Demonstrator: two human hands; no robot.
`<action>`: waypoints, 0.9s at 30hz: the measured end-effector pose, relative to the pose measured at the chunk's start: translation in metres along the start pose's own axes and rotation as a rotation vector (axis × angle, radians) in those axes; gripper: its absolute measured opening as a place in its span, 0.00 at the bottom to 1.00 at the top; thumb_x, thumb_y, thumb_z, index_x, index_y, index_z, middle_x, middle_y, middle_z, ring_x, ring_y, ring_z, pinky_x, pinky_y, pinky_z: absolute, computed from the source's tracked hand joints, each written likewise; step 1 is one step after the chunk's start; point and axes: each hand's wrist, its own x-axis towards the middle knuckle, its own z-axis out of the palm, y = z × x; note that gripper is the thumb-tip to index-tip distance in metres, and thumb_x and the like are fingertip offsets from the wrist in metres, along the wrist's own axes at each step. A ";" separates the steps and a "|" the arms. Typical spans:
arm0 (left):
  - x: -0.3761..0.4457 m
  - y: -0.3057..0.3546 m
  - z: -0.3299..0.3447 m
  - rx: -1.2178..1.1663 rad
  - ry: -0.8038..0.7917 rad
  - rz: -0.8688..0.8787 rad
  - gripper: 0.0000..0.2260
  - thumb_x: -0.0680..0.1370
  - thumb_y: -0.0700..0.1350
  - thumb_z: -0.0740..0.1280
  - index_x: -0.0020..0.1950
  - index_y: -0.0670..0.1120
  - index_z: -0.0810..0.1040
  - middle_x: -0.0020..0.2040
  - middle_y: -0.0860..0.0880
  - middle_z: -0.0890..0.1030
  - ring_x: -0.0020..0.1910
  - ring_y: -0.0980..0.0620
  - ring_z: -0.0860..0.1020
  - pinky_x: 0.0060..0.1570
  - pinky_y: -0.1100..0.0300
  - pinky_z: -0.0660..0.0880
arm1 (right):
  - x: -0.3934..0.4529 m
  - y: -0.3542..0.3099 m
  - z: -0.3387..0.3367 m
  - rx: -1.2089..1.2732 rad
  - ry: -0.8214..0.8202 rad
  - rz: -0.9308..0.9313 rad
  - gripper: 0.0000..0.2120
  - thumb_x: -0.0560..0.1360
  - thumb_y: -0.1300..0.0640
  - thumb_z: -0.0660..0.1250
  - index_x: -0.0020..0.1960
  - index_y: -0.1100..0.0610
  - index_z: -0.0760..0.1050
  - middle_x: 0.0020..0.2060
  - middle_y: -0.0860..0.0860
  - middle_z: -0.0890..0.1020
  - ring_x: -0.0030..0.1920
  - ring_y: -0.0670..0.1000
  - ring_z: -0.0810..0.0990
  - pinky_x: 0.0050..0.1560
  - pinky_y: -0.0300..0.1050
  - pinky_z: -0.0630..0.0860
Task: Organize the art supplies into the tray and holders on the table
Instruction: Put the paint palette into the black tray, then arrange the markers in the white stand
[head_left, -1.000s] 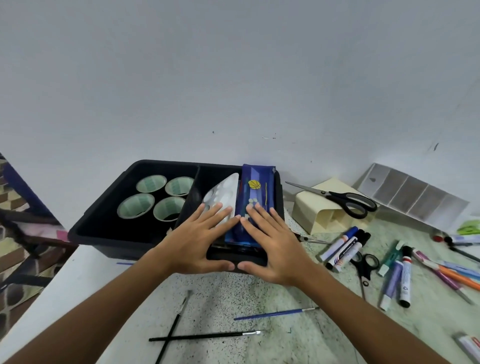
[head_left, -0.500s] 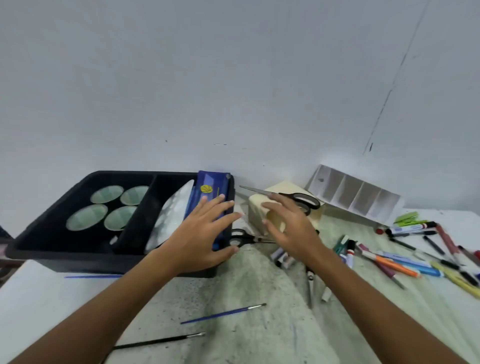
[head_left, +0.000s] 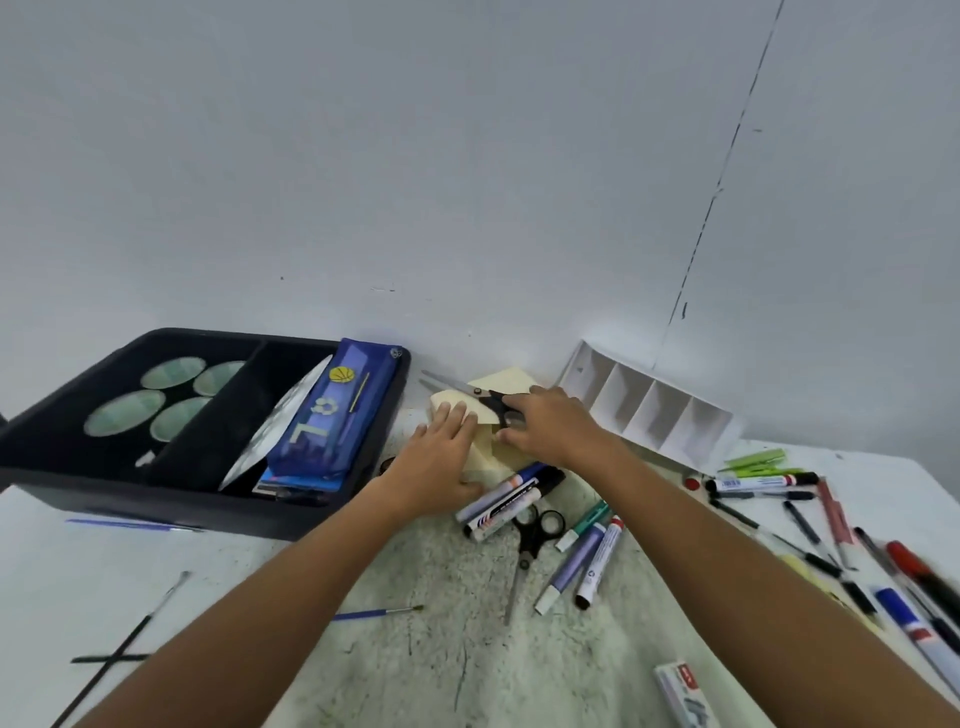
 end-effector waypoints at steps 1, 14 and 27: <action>-0.001 -0.002 0.001 -0.005 0.004 0.009 0.38 0.77 0.54 0.64 0.79 0.41 0.48 0.80 0.42 0.47 0.79 0.44 0.45 0.75 0.45 0.53 | 0.001 -0.002 -0.001 0.025 -0.001 0.024 0.21 0.75 0.44 0.65 0.66 0.50 0.73 0.57 0.55 0.78 0.62 0.60 0.71 0.58 0.53 0.71; -0.033 -0.018 -0.033 -0.425 0.684 0.121 0.12 0.74 0.44 0.65 0.54 0.40 0.81 0.46 0.46 0.82 0.38 0.57 0.75 0.41 0.61 0.74 | -0.104 0.024 -0.003 0.425 -0.151 -0.015 0.34 0.63 0.59 0.76 0.67 0.52 0.71 0.56 0.49 0.74 0.54 0.49 0.76 0.46 0.36 0.74; -0.015 -0.005 0.007 -0.108 0.176 0.120 0.34 0.78 0.52 0.67 0.78 0.41 0.56 0.79 0.42 0.57 0.79 0.44 0.52 0.74 0.44 0.58 | -0.155 -0.028 0.066 0.018 -0.354 -0.468 0.24 0.69 0.57 0.72 0.64 0.57 0.73 0.56 0.53 0.72 0.57 0.53 0.70 0.50 0.55 0.77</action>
